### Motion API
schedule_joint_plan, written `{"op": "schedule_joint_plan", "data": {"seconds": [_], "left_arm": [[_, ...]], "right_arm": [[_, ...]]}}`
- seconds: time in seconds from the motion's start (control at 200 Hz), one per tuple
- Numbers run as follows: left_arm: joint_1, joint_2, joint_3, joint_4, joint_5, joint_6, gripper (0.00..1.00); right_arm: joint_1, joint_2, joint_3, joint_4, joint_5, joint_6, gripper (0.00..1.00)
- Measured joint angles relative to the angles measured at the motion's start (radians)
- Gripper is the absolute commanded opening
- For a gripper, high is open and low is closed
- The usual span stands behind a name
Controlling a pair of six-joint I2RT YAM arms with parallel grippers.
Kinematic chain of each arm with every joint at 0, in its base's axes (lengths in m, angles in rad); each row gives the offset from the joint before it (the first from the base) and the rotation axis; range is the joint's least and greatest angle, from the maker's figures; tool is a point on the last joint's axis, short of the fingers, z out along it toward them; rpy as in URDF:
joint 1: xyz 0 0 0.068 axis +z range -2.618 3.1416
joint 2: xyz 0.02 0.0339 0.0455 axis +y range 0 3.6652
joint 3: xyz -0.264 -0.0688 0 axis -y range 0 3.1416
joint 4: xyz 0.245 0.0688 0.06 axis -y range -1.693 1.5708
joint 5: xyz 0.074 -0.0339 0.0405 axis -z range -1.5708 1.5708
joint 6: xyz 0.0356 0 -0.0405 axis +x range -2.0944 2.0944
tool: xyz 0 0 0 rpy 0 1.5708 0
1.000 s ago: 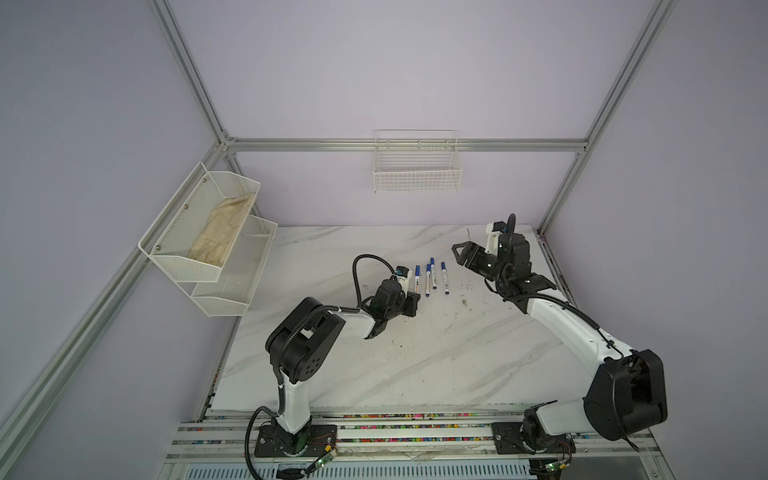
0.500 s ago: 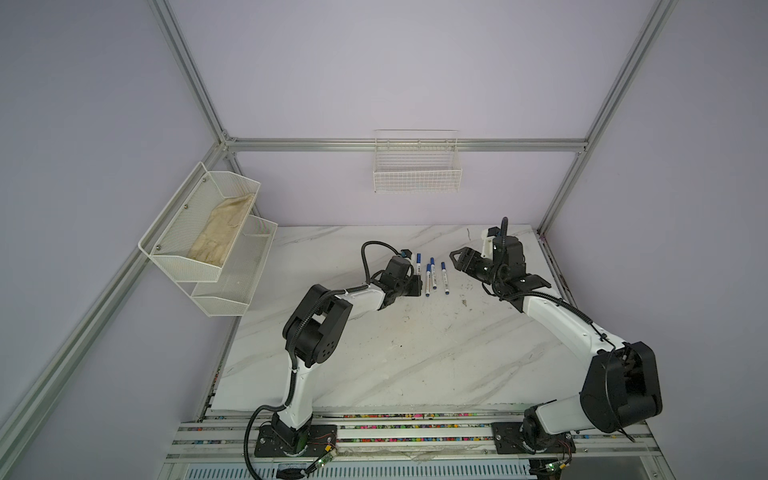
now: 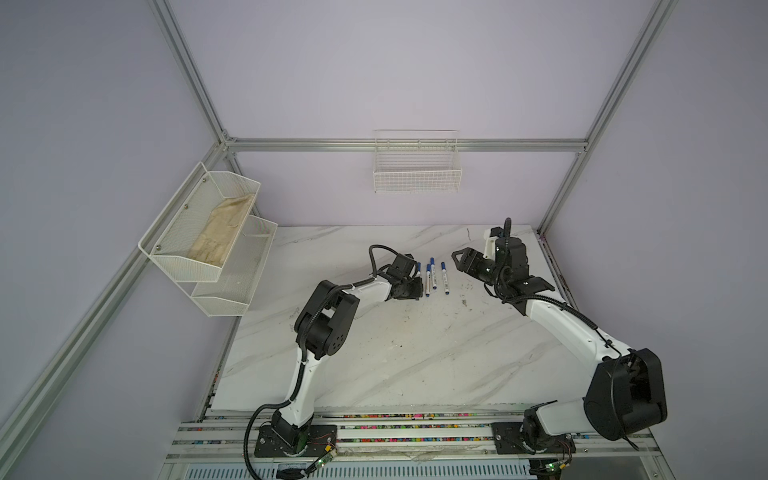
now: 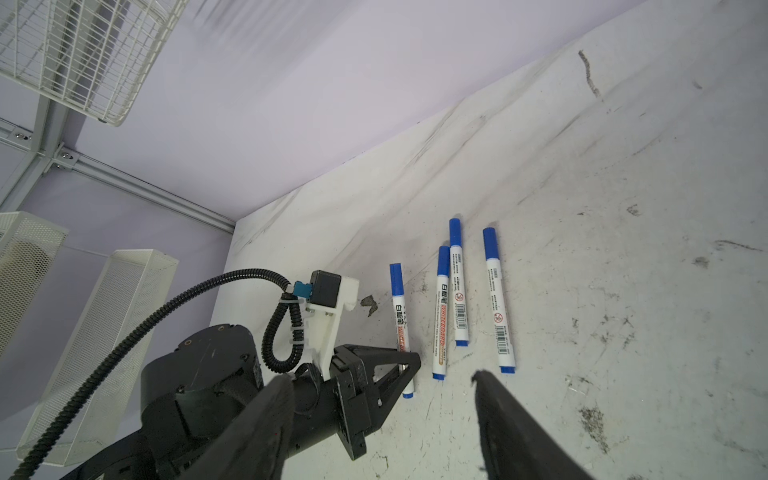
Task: Insert the pens into the pen caps
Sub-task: 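Lower the capped marker beside the other markers and open the left gripper while right withdraws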
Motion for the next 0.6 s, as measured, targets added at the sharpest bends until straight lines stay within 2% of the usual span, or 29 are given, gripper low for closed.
{"op": "schedule_joint_plan", "data": {"seconds": [0.455, 0.6], "left_arm": [[0.013, 0.024, 0.057, -0.063, 0.044, -0.028, 0.29], [0.013, 0.017, 0.055, -0.059, 0.035, -0.026, 0.31]], "right_arm": [[0.0, -0.001, -0.002, -0.001, 0.004, -0.007, 0.69], [0.0, -0.008, -0.005, -0.001, 0.042, -0.008, 0.69]]}}
